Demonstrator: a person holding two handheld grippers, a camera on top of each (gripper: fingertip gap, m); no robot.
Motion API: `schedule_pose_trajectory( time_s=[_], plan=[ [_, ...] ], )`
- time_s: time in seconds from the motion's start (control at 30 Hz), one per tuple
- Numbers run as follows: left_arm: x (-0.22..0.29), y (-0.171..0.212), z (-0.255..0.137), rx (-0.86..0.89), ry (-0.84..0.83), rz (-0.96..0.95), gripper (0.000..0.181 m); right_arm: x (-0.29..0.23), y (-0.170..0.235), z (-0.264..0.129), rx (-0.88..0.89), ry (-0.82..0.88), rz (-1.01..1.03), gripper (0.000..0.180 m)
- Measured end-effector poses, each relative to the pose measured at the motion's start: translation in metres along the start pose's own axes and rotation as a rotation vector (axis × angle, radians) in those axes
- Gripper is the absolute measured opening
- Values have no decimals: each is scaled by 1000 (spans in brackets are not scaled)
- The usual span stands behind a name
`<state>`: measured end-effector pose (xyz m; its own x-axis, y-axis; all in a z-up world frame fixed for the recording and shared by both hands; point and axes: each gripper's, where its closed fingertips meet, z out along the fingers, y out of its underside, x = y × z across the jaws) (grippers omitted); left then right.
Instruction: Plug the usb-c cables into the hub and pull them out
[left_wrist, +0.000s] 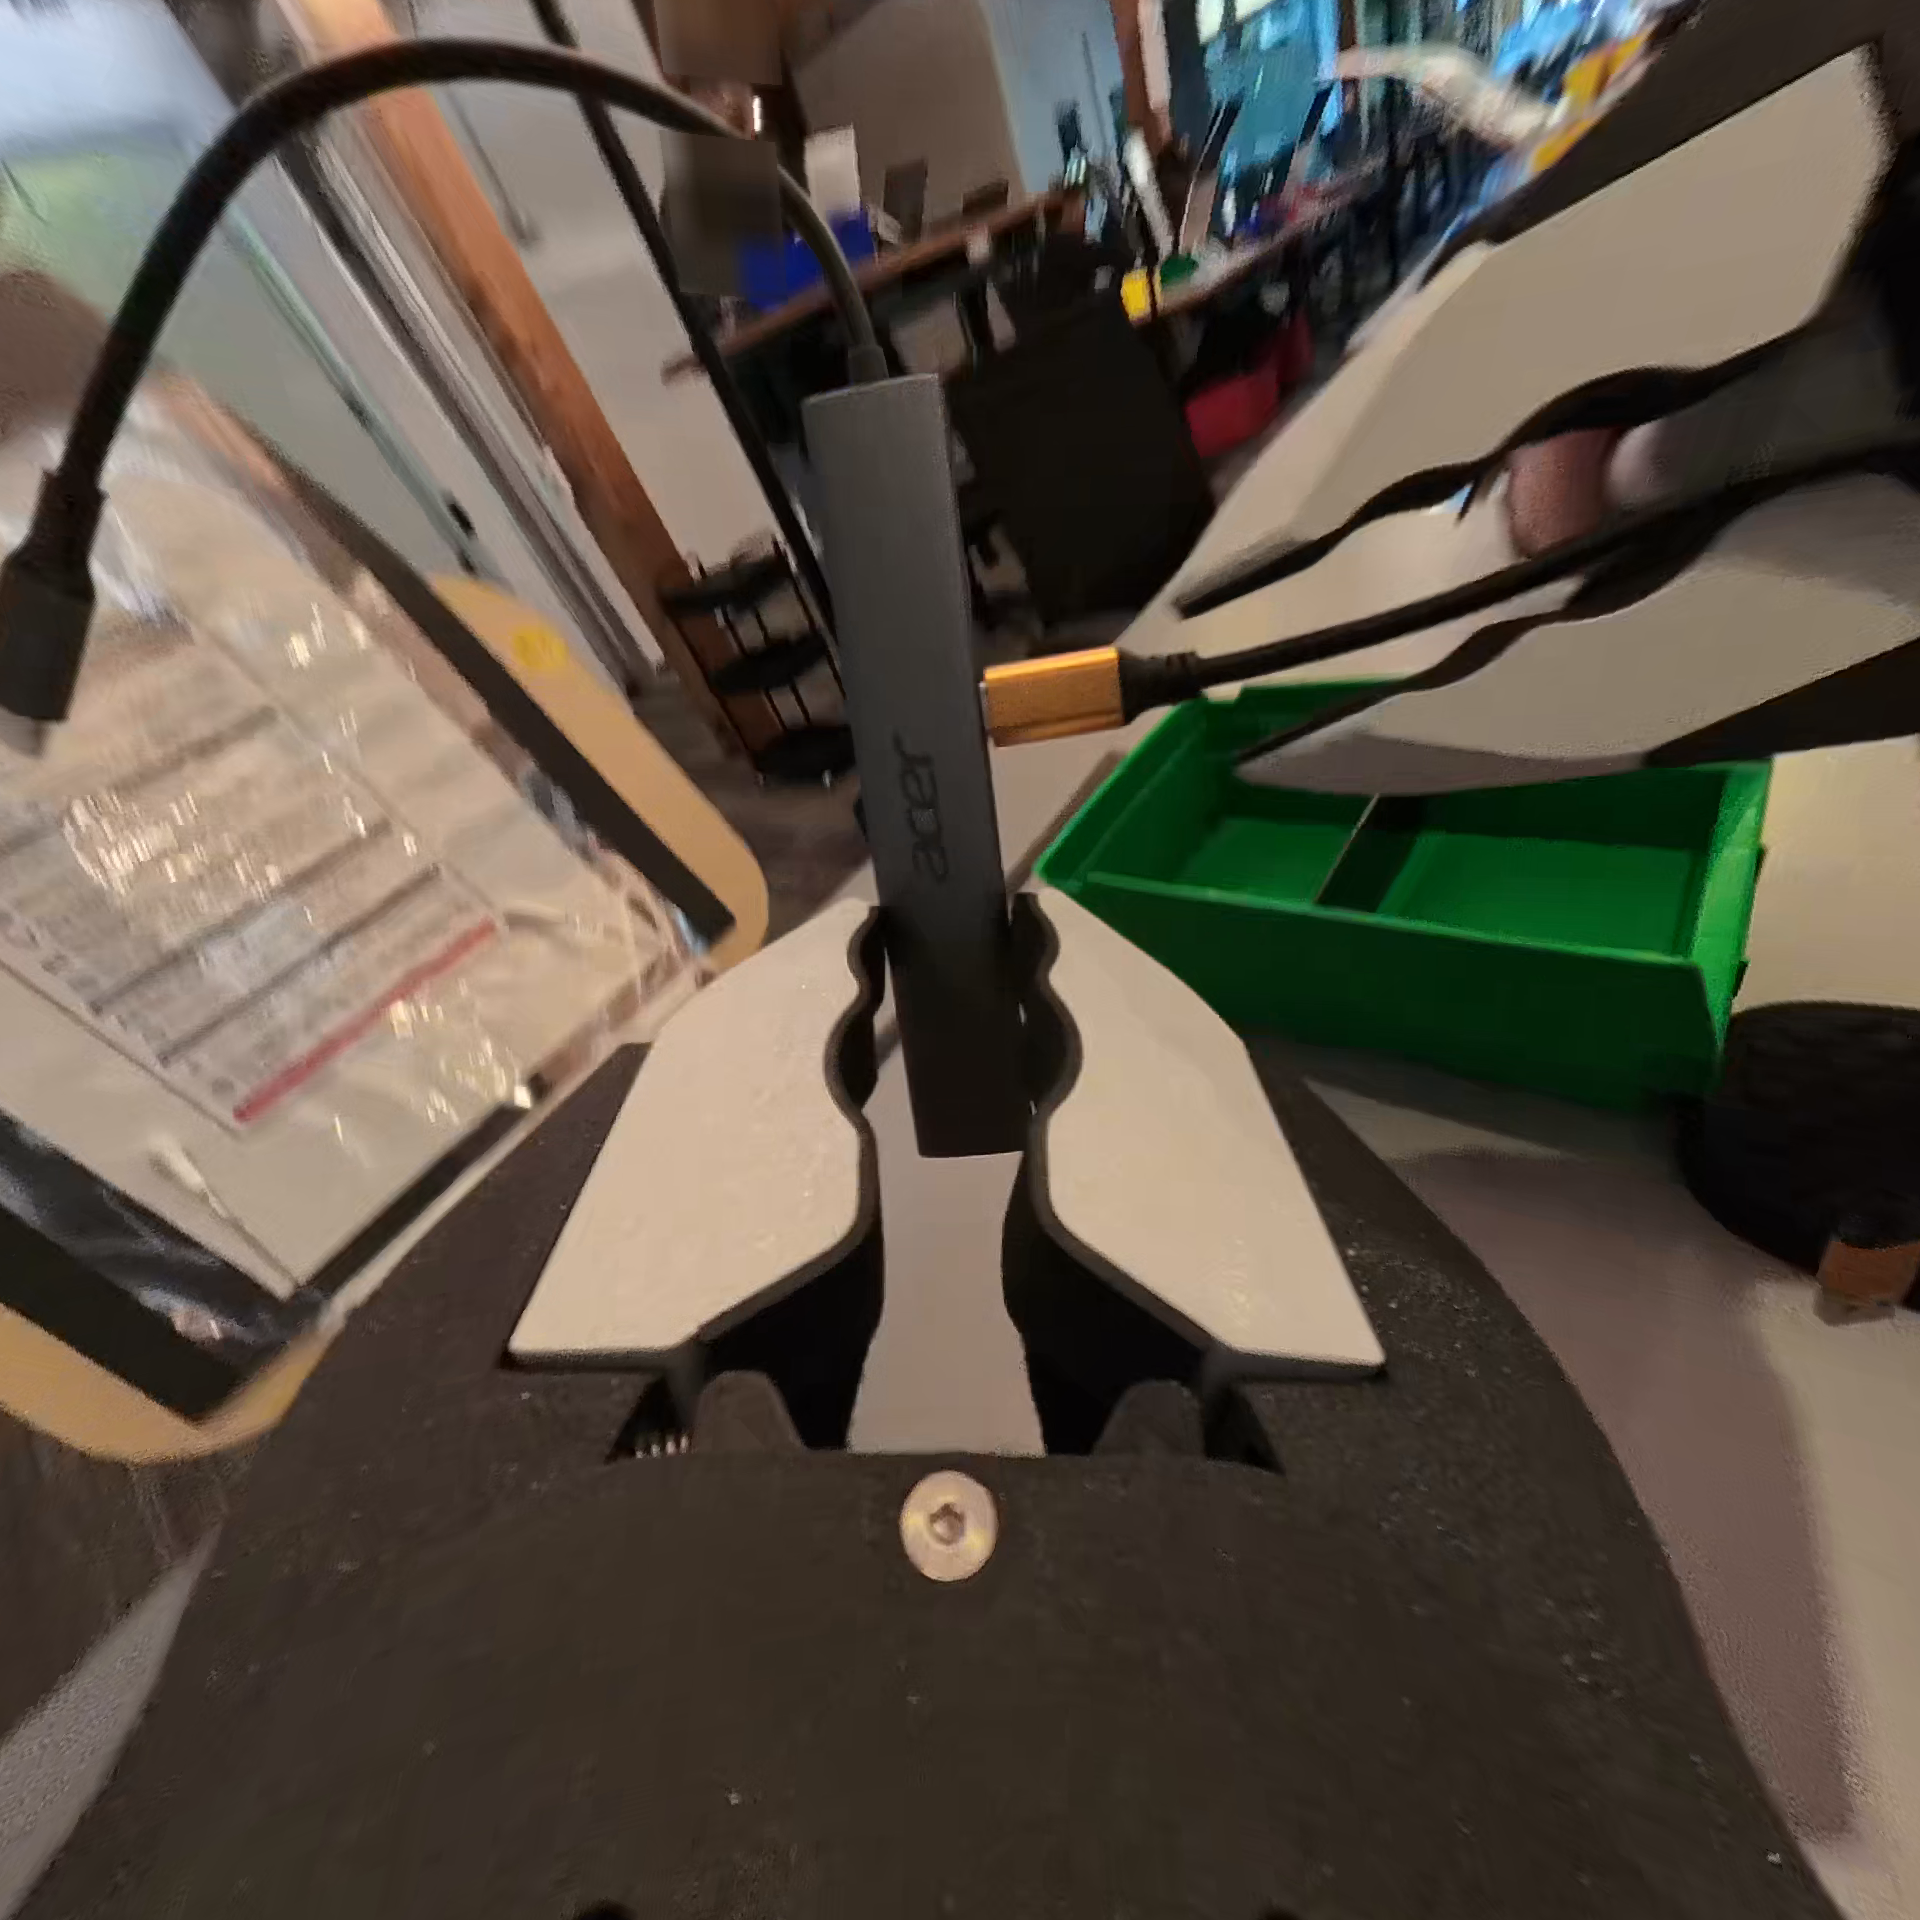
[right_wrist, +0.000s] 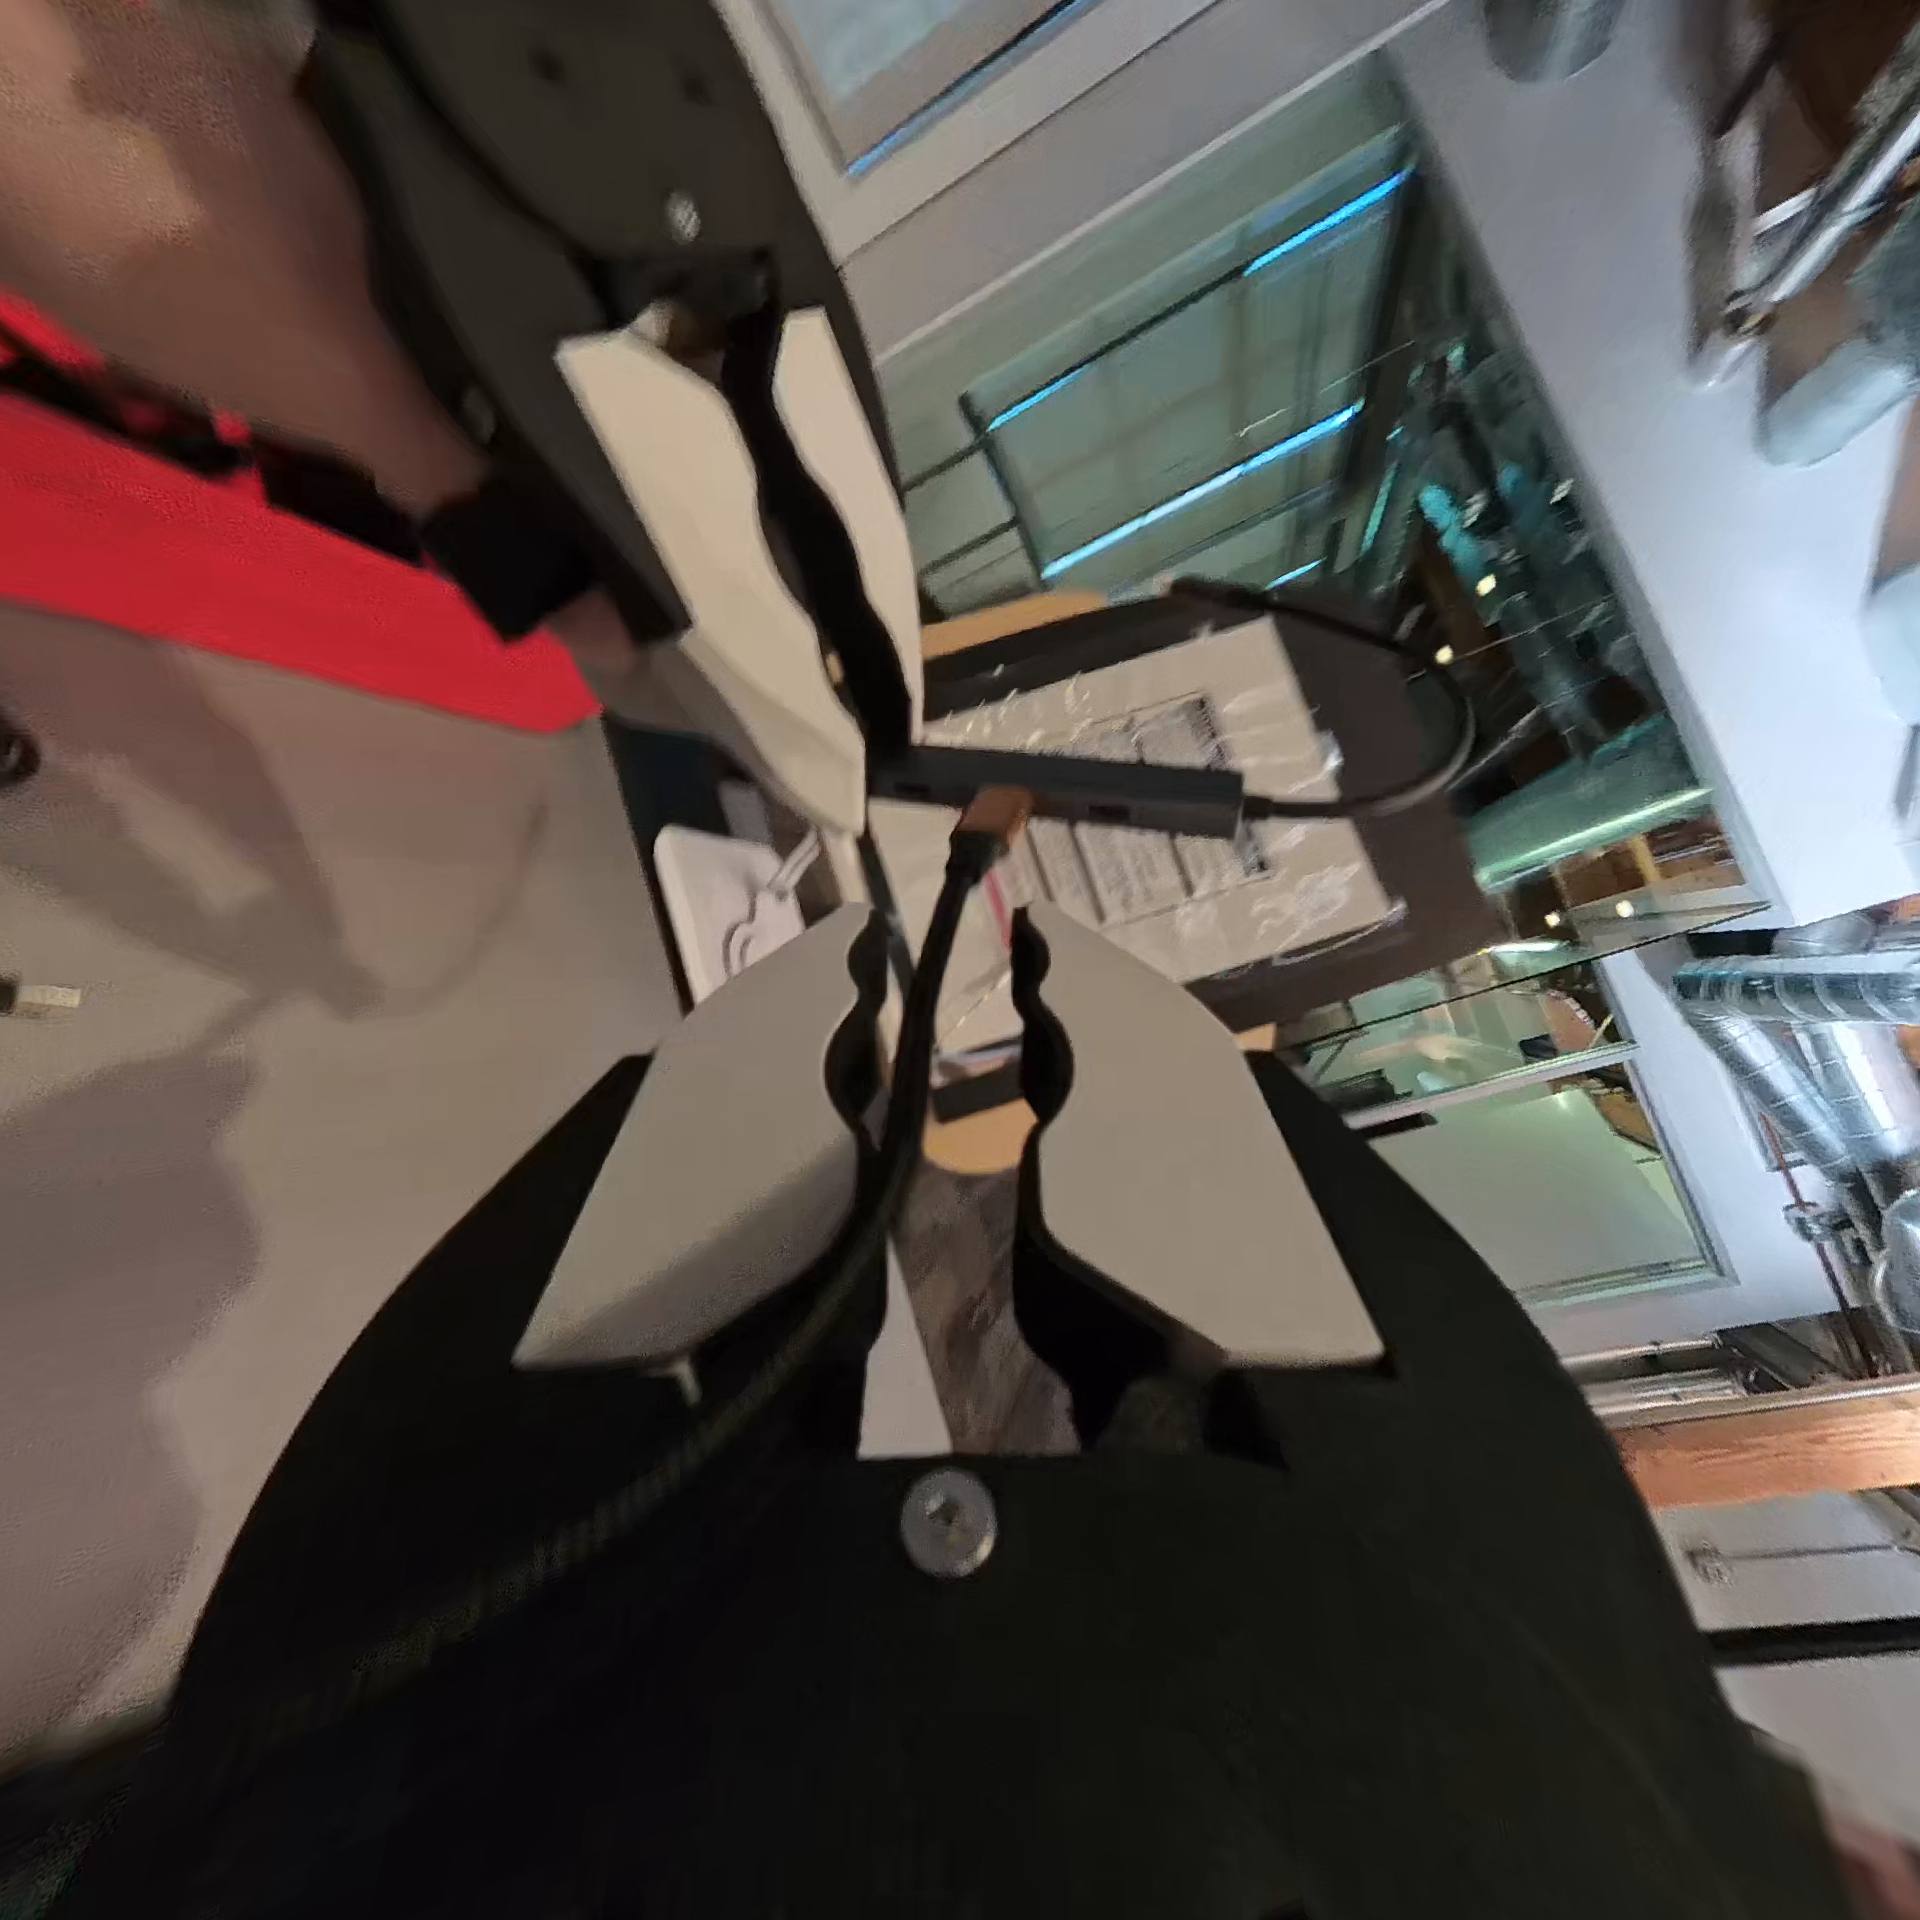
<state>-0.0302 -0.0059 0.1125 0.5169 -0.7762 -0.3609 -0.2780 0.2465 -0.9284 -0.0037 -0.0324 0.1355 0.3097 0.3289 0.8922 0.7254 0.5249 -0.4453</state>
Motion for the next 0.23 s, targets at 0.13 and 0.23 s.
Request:
schedule_pose_trajectory(
  time_s=[0.13,0.23],
  plan=[
    [-11,54,10,-256,56,-163,22,-19,53,-9,-191,-172,-2,24],
    [2,103,21,-490,127,-169,22,-19,91,-21,-325,-216,41,24]
  ],
)
